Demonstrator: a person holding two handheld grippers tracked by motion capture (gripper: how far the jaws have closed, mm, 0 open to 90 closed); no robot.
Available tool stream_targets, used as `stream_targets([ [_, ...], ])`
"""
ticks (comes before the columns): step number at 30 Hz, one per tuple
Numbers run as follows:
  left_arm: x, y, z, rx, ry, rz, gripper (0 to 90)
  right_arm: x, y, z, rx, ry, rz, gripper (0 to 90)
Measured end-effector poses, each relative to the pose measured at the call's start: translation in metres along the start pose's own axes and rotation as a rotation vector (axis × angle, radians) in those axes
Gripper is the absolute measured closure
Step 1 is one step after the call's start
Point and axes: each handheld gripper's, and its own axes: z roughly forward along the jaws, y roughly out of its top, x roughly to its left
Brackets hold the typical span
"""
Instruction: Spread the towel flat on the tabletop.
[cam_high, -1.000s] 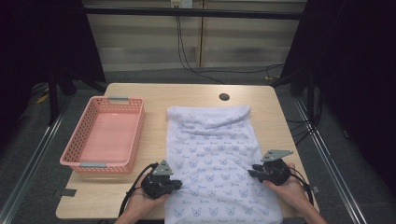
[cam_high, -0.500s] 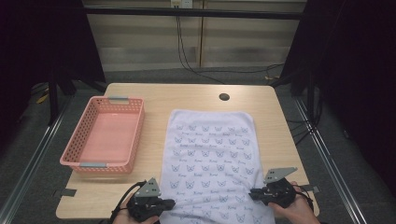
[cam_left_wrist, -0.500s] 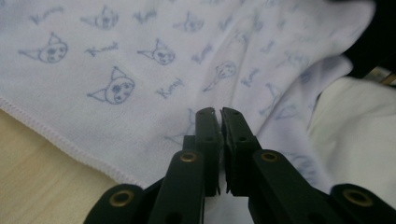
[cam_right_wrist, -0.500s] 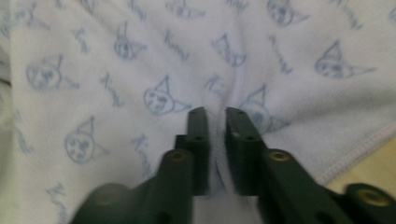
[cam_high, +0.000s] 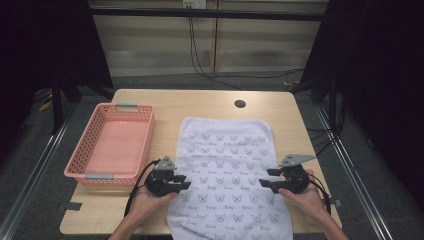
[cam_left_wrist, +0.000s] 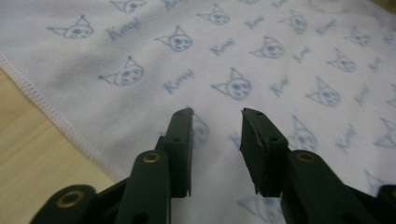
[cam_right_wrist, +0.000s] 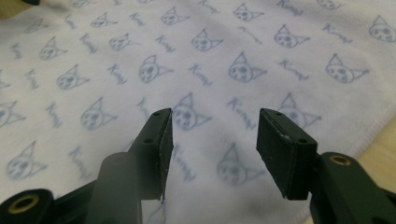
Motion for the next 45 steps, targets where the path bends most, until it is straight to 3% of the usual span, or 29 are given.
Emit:
stream_targets([
  [1, 0.011, 0.010, 0.010, 0.036, -0.023, -0.020, 60.0, -0.002, 0.003, 0.004, -0.004, -0.001, 0.003, 45.7],
  [2, 0.016, 0.014, 0.013, 0.048, -0.020, -0.033, 58.2, -0.003, 0.005, 0.008, -0.004, 0.000, 0.008, 45.4],
  [3, 0.017, 0.017, 0.014, 0.015, 0.017, -0.033, 58.2, -0.004, 0.007, 0.012, -0.003, -0.001, 0.012, 45.1],
  [5, 0.019, 0.022, 0.013, -0.021, 0.021, -0.024, 59.1, -0.005, 0.009, 0.017, 0.007, -0.007, 0.002, 45.1],
  [7, 0.021, 0.025, 0.016, 0.008, 0.069, 0.005, 56.7, -0.007, 0.010, 0.022, 0.013, -0.019, 0.000, 44.1],
  [9, 0.027, 0.025, 0.019, 0.004, 0.078, -0.009, 55.5, -0.011, 0.012, 0.028, 0.024, -0.025, 0.003, 43.6],
  [10, 0.028, 0.024, 0.023, 0.004, 0.114, -0.021, 54.5, -0.013, 0.014, 0.031, 0.028, -0.033, 0.006, 43.3],
  [12, 0.028, 0.023, 0.027, 0.017, 0.117, -0.033, 50.2, -0.018, 0.018, 0.036, 0.025, -0.044, 0.020, 43.0],
  [13, 0.023, 0.020, 0.032, 0.038, 0.157, 0.018, 51.5, -0.021, 0.020, 0.038, 0.018, -0.071, 0.013, 43.0],
  [14, 0.021, 0.021, 0.032, 0.051, 0.168, 0.034, 54.5, -0.023, 0.020, 0.040, 0.012, -0.082, 0.023, 42.6],
  [16, 0.020, 0.021, 0.031, 0.051, 0.157, 0.035, 63.9, -0.028, 0.019, 0.044, 0.024, -0.083, 0.038, 42.5],
  [17, 0.018, 0.017, 0.028, 0.044, 0.155, 0.059, 70.5, -0.029, 0.017, 0.046, 0.040, -0.093, 0.030, 43.3],
  [19, 0.017, 0.012, 0.026, 0.033, 0.134, 0.054, 78.1, -0.028, 0.013, 0.047, 0.056, -0.104, -0.010, 49.8],
  [20, 0.017, 0.012, 0.026, 0.033, 0.134, 0.054, 81.6, -0.027, 0.012, 0.045, 0.060, -0.105, -0.013, 57.6],
  [24, 0.007, 0.003, 0.020, 0.031, 0.115, 0.068, 84.3, -0.021, 0.003, 0.033, 0.073, -0.102, -0.017, 77.9],
  [27, -0.001, -0.004, 0.014, 0.039, 0.079, 0.066, 84.2, -0.013, -0.009, 0.021, 0.083, -0.082, -0.008, 82.0],
  [30, -0.010, -0.010, 0.010, 0.049, 0.051, 0.080, 84.1, -0.004, -0.022, 0.007, 0.091, -0.049, -0.004, 84.4],
  [32, -0.024, -0.020, 0.002, 0.062, 0.009, 0.079, 83.7, 0.000, -0.030, -0.001, 0.099, -0.024, 0.005, 84.9],
  [33, -0.030, -0.023, -0.001, 0.069, 0.010, 0.086, 83.5, 0.003, -0.032, -0.005, 0.109, -0.018, 0.006, 84.9],
  [38, -0.050, -0.038, -0.013, 0.090, -0.041, 0.062, 82.2, 0.019, -0.037, -0.016, 0.180, 0.024, -0.047, 85.2],
  [39, -0.052, -0.041, -0.015, 0.087, -0.055, 0.072, 80.9, 0.023, -0.039, -0.017, 0.185, 0.027, -0.054, 85.2],
  [42, -0.054, -0.044, -0.018, 0.094, -0.082, 0.058, 77.0, 0.034, -0.044, -0.023, 0.207, 0.044, -0.054, 84.0],
  [45, -0.047, -0.034, -0.017, 0.075, -0.076, 0.029, 68.2, 0.037, -0.047, -0.025, 0.182, 0.040, -0.036, 72.1],
])
